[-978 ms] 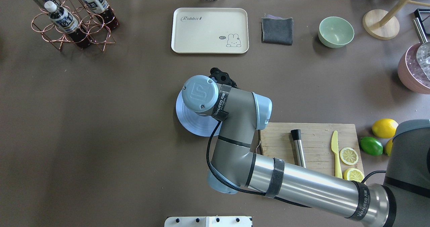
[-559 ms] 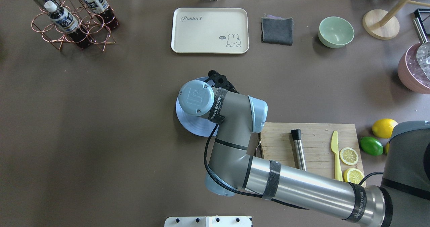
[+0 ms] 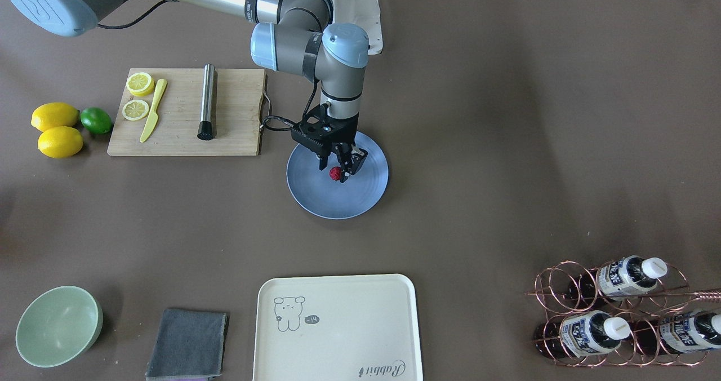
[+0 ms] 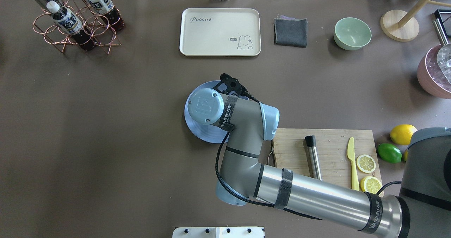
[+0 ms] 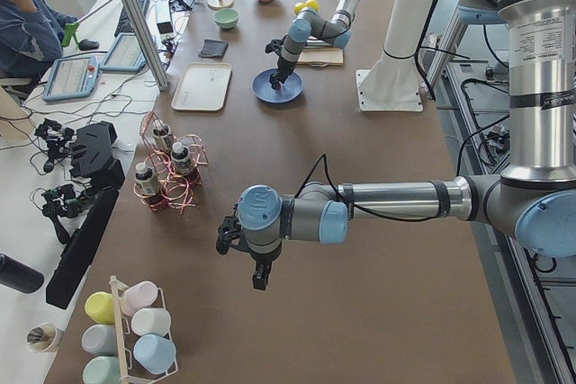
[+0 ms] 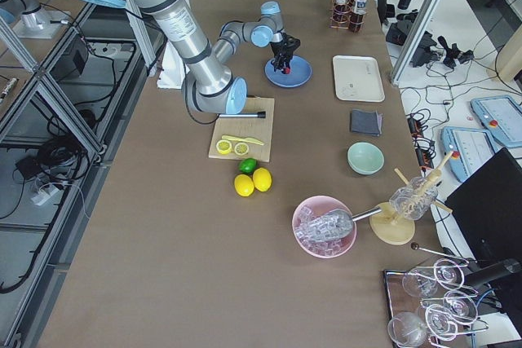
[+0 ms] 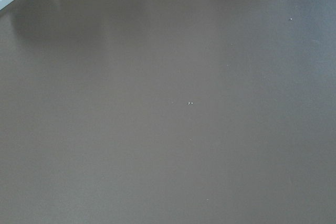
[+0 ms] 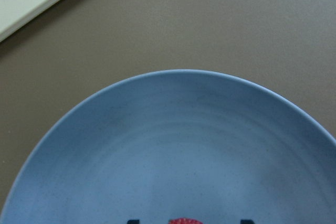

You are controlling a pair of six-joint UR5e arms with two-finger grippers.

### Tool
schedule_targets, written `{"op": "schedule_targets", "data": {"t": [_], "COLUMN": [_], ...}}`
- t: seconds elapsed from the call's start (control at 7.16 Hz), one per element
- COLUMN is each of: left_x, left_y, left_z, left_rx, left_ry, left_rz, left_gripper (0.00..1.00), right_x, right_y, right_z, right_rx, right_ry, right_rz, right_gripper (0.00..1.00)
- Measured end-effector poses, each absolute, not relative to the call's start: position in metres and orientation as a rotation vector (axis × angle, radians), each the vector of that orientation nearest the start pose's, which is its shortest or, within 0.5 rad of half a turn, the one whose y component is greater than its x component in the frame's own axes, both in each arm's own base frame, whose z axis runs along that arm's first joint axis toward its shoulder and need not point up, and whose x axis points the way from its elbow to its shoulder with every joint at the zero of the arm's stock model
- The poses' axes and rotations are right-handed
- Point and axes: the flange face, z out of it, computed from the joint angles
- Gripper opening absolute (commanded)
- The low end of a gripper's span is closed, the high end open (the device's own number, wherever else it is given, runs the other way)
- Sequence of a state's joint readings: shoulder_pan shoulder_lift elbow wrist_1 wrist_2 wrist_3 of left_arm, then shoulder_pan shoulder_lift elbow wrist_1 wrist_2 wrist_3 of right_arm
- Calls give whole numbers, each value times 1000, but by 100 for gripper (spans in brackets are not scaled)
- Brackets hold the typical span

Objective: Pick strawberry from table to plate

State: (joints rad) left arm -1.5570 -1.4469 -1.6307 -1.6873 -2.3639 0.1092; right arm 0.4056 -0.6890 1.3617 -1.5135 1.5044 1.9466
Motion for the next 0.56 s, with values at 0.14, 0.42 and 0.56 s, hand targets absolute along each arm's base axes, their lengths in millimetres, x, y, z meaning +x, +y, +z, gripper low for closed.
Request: {"op": "schedule_targets", "data": {"t": [0.14,0.42,0.56], "left_x": [-56,-56,-56], "left_y": [-443,-443,-442], "left_z": [674,674,674], "left_rx": [87,88,88], "left_ry": [790,790,790], "left_rz": [138,139,139], "left_gripper": [99,99,99], "right_x": [-644,-578,-532], "right_y": [-443,-460,-470], "right_z": [192,192,207], "right_rx": [65,16,0], "right_ry": [-752,-749,-746], "right_rz": [753,646,566], "right_gripper": [100,100,100]}}
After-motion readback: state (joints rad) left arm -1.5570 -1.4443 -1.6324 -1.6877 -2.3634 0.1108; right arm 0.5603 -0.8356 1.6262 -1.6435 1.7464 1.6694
